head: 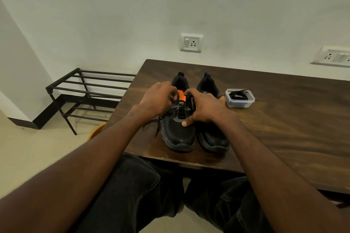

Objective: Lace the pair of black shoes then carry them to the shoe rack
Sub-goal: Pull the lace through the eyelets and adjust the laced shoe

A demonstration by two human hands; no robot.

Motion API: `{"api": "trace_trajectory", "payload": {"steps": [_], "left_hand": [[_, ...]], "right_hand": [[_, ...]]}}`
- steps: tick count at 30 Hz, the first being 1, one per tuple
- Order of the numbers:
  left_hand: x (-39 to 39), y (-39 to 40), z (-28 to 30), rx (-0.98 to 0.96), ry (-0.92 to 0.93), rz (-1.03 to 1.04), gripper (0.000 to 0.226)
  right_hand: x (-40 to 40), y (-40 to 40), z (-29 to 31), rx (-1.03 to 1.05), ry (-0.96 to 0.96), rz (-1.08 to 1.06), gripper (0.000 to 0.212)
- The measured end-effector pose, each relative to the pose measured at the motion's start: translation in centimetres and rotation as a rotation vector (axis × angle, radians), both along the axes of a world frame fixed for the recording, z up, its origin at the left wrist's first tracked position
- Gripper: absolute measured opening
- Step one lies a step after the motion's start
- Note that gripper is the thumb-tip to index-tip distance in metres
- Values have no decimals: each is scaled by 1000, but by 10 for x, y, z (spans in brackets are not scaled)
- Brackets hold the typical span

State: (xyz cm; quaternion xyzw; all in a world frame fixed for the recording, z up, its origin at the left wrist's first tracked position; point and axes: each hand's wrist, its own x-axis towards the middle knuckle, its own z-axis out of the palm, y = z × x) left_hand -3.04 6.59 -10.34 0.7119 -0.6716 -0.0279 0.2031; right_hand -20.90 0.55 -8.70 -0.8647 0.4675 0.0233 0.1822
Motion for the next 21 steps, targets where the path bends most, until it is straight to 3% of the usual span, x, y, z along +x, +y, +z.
{"api": "trace_trajectory", "payload": {"steps": [4, 7, 12, 15, 16, 18, 21], "left_hand": [[13, 8, 5, 104, 223, 85, 25], [19, 13, 4, 167, 136, 184, 19], [15, 15, 10, 138, -20, 245, 22], [13, 10, 9, 87, -16, 203, 17], [12, 7, 7, 67, 26, 159, 23], [14, 2, 1, 89, 143, 44, 57], [13, 1, -5, 245, 280, -77, 104]], "right_hand": [[0, -3, -3, 47, -37, 28, 112], [3, -2, -7, 32, -40, 69, 108], [18, 6, -7, -227, -175, 3, 38], [32, 16, -5, -350, -96, -22, 20], [36, 19, -5, -352, -60, -27, 22], [40, 22, -7, -320, -36, -40, 28], [39, 22, -8, -292, -79, -64, 26]]}}
